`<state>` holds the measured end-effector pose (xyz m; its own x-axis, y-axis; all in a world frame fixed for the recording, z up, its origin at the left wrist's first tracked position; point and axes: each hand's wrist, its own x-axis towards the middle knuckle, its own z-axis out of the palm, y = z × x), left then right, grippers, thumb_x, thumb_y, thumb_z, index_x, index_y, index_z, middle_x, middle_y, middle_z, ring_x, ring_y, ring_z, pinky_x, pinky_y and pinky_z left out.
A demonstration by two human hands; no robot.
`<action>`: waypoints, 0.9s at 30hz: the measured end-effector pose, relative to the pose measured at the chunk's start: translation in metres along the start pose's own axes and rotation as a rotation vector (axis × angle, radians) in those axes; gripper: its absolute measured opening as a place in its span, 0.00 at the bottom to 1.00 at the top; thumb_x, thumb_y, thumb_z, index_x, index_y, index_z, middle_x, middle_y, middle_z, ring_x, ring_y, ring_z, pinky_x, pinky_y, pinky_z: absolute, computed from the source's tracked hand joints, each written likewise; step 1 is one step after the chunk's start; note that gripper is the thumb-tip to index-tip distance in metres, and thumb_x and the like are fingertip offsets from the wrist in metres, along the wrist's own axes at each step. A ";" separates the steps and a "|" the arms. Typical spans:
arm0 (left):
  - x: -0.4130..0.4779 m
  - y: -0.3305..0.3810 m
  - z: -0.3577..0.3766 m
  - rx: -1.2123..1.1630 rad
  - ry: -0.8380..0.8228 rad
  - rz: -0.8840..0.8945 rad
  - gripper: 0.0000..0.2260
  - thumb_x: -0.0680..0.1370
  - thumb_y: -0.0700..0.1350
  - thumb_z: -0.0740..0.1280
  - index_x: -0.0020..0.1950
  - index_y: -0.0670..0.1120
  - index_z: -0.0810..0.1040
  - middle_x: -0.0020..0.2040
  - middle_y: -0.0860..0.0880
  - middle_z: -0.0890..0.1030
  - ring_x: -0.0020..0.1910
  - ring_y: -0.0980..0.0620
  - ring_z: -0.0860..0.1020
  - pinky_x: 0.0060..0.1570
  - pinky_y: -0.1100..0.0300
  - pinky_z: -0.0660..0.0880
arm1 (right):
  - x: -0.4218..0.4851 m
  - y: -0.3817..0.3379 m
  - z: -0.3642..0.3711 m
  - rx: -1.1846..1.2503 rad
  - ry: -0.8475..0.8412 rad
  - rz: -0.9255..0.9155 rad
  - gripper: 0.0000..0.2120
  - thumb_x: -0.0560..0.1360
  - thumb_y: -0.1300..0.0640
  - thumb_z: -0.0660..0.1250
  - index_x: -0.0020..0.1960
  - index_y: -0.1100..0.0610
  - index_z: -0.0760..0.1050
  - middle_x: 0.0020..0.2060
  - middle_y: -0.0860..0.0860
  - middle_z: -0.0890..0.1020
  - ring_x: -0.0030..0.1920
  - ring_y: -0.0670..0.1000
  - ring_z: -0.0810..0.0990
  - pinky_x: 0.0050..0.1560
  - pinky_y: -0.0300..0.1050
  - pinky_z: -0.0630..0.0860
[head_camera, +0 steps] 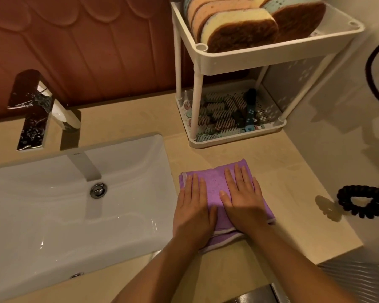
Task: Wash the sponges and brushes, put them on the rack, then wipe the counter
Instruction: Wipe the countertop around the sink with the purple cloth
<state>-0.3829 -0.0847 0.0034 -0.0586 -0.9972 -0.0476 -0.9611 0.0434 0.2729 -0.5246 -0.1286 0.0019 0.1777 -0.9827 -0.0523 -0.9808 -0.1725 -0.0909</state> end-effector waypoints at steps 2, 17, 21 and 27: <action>-0.007 0.004 0.002 0.003 -0.014 0.001 0.32 0.79 0.60 0.44 0.71 0.39 0.66 0.70 0.39 0.69 0.71 0.41 0.66 0.67 0.47 0.59 | -0.008 0.003 0.001 -0.017 -0.011 0.003 0.29 0.75 0.46 0.51 0.72 0.57 0.63 0.70 0.59 0.68 0.71 0.57 0.66 0.68 0.51 0.52; -0.025 0.011 -0.014 0.016 -0.211 0.080 0.31 0.78 0.58 0.42 0.76 0.42 0.44 0.78 0.43 0.45 0.76 0.46 0.42 0.72 0.54 0.40 | -0.033 0.005 -0.013 -0.017 -0.160 -0.006 0.39 0.67 0.39 0.27 0.76 0.52 0.39 0.77 0.53 0.43 0.77 0.52 0.39 0.74 0.49 0.38; -0.023 -0.010 -0.041 -0.070 -0.265 0.186 0.26 0.82 0.50 0.51 0.77 0.42 0.48 0.78 0.43 0.48 0.77 0.47 0.47 0.73 0.55 0.50 | -0.035 -0.009 -0.028 -0.004 -0.203 0.024 0.31 0.77 0.44 0.37 0.77 0.56 0.44 0.77 0.54 0.48 0.77 0.52 0.44 0.75 0.51 0.40; -0.043 -0.063 -0.080 -0.238 -0.325 0.086 0.20 0.81 0.49 0.52 0.72 0.46 0.63 0.70 0.45 0.69 0.68 0.46 0.67 0.64 0.56 0.65 | -0.041 -0.051 -0.051 0.008 -0.204 -0.080 0.25 0.81 0.49 0.47 0.77 0.54 0.48 0.77 0.52 0.48 0.77 0.52 0.44 0.75 0.54 0.46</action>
<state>-0.2981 -0.0498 0.0650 -0.2549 -0.9174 -0.3056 -0.8619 0.0722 0.5020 -0.4859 -0.0835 0.0594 0.2684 -0.9317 -0.2448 -0.9624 -0.2480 -0.1112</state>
